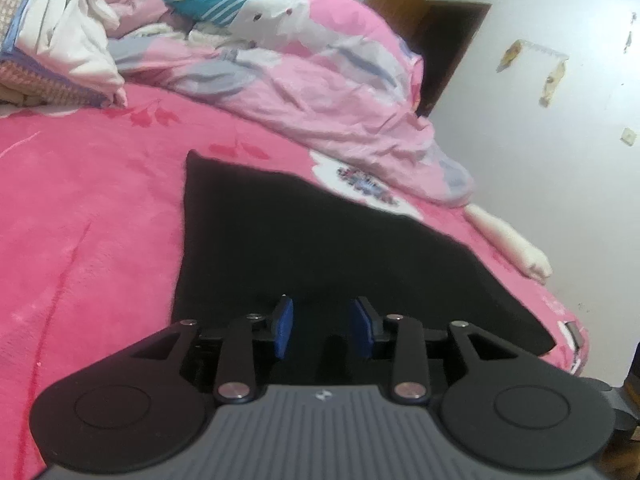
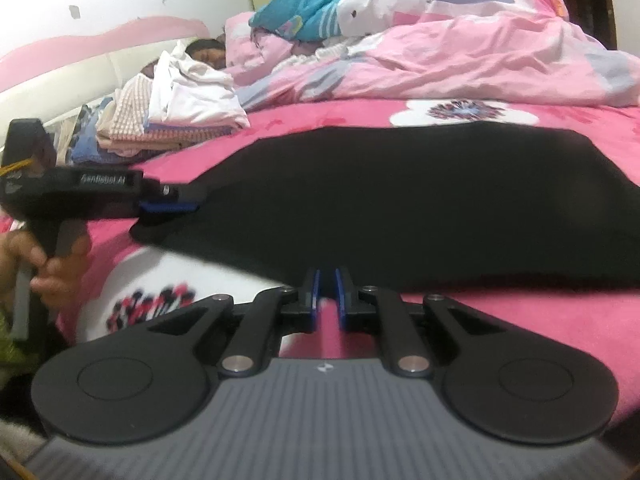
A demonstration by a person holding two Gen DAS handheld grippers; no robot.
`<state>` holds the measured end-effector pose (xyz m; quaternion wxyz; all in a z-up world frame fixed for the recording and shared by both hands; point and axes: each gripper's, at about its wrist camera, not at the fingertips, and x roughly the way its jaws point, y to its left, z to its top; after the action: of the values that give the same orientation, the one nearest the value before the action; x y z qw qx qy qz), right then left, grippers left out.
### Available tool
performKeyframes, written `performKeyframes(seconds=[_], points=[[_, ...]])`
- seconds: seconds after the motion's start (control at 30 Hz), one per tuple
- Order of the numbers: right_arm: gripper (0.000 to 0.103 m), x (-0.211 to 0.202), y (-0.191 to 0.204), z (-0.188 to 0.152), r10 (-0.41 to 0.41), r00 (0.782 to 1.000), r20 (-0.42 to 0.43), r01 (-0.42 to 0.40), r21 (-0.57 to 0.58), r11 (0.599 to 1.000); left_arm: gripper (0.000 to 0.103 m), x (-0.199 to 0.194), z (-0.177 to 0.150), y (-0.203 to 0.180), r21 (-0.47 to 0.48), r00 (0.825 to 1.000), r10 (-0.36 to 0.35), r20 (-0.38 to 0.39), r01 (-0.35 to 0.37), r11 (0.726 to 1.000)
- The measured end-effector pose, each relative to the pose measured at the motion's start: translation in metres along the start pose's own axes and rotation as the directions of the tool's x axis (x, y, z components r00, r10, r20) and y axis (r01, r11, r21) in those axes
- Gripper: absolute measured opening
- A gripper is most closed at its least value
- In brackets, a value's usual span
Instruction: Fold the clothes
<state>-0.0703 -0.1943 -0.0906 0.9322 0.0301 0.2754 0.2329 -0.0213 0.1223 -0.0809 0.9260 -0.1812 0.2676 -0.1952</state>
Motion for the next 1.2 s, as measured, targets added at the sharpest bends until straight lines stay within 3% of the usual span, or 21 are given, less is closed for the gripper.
performKeyframes(seconds=[0.13,0.3,0.4,0.53,0.63,0.77,0.93,1.07,1.2], points=[[0.009,0.008,0.008,0.024,0.043,0.998,0.035,-0.042,-0.016,0.999,0.039,-0.016,0.001,-0.004,0.022,0.999,-0.012,0.052,0.011,1.0],[0.009,0.067,0.029,0.054,0.17,0.983,0.067,-0.172,0.027,0.985,0.036,-0.028,0.0,0.008,0.003,0.995,0.083,0.046,-0.083,0.997],[0.009,0.096,0.038,0.047,0.172,0.985,0.007,-0.173,0.038,0.984,0.036,-0.035,0.0,0.016,-0.009,0.989,0.144,0.04,-0.144,0.99],[0.009,0.071,0.04,0.021,0.177,0.984,0.021,-0.177,0.023,0.984,0.036,-0.045,-0.001,0.033,-0.017,0.978,0.204,0.04,-0.204,0.979],[0.009,0.044,0.043,0.008,0.171,0.985,-0.001,-0.171,-0.017,0.985,0.036,-0.049,-0.002,0.051,-0.061,0.977,0.209,0.039,-0.207,0.976],[0.011,0.037,0.058,0.028,0.181,0.983,0.005,-0.181,-0.062,0.982,0.034,-0.051,-0.003,0.067,-0.147,0.983,0.175,0.055,-0.166,0.975],[0.011,0.077,0.086,0.054,0.273,0.96,0.059,-0.267,-0.084,0.96,0.034,-0.055,-0.003,0.067,-0.159,0.982,0.178,0.066,-0.165,0.973],[0.011,0.107,0.109,0.041,0.311,0.95,-0.01,-0.31,-0.097,0.946,0.035,-0.061,-0.005,0.073,-0.172,0.98,0.184,0.08,-0.169,0.971],[0.011,0.092,0.131,0.024,0.34,0.939,-0.045,-0.342,-0.191,0.92,0.035,-0.064,-0.005,0.087,-0.225,0.984,0.155,0.091,-0.131,0.965]])
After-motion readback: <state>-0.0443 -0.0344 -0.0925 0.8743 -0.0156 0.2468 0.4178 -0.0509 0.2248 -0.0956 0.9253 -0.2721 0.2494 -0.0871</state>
